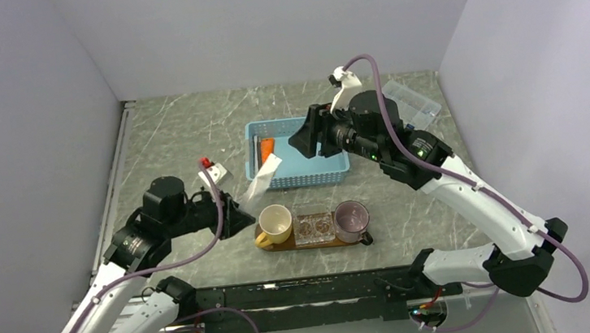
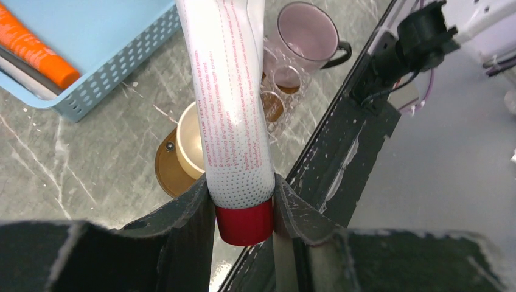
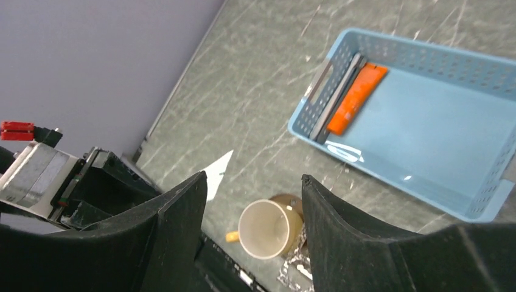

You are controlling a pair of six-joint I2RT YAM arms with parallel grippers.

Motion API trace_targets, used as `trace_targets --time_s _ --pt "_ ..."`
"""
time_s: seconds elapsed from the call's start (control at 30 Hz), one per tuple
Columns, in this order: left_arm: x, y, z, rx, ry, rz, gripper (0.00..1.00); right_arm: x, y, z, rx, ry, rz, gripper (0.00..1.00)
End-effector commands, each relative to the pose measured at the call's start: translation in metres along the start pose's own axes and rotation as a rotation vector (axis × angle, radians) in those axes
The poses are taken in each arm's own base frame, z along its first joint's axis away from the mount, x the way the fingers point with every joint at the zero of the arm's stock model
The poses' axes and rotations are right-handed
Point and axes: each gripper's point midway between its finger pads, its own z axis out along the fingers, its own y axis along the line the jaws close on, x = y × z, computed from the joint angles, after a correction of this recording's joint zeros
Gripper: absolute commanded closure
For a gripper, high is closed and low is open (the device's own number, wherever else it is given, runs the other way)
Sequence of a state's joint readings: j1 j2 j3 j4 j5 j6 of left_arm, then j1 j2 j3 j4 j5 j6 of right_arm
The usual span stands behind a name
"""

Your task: Prepare toiletry sets of a toothbrush and toothpaste on the tray

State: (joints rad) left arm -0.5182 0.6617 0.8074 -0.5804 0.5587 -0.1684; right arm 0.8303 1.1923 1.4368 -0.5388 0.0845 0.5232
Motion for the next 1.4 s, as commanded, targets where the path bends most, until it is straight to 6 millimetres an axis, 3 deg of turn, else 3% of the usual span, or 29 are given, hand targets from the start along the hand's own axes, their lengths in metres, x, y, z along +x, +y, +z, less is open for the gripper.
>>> trace_targets --time_s 0.0,0.47,0.8,0.93,1.1,1.23,1.37 --pt "-0.011 0.000 -0.001 -0.062 0.011 0.153 1.00 0.019 0.017 -0.011 -0.145 0.164 0.034 0.39" --pt "-0.004 -0.016 0.010 -0.067 0.067 0.288 1.00 0.079 0.024 -0.007 -0.386 0.436 0.199 0.37" --pt "0.004 -0.020 0.016 -0.076 0.093 0.369 1.00 0.103 0.035 0.005 -0.519 0.543 0.269 0.36" --pt "0.005 -0.019 0.016 -0.085 0.086 0.376 1.00 0.107 0.036 0.006 -0.539 0.563 0.284 0.41" --pt "0.005 -0.018 0.016 -0.089 0.078 0.378 1.00 0.114 0.038 0.007 -0.564 0.593 0.313 0.59" --pt "0.005 -0.016 0.016 -0.103 0.076 0.378 1.00 0.119 0.039 0.005 -0.588 0.605 0.335 0.67" --pt "0.005 -0.013 0.016 -0.123 0.074 0.378 1.00 0.121 0.039 0.002 -0.592 0.609 0.338 0.67"
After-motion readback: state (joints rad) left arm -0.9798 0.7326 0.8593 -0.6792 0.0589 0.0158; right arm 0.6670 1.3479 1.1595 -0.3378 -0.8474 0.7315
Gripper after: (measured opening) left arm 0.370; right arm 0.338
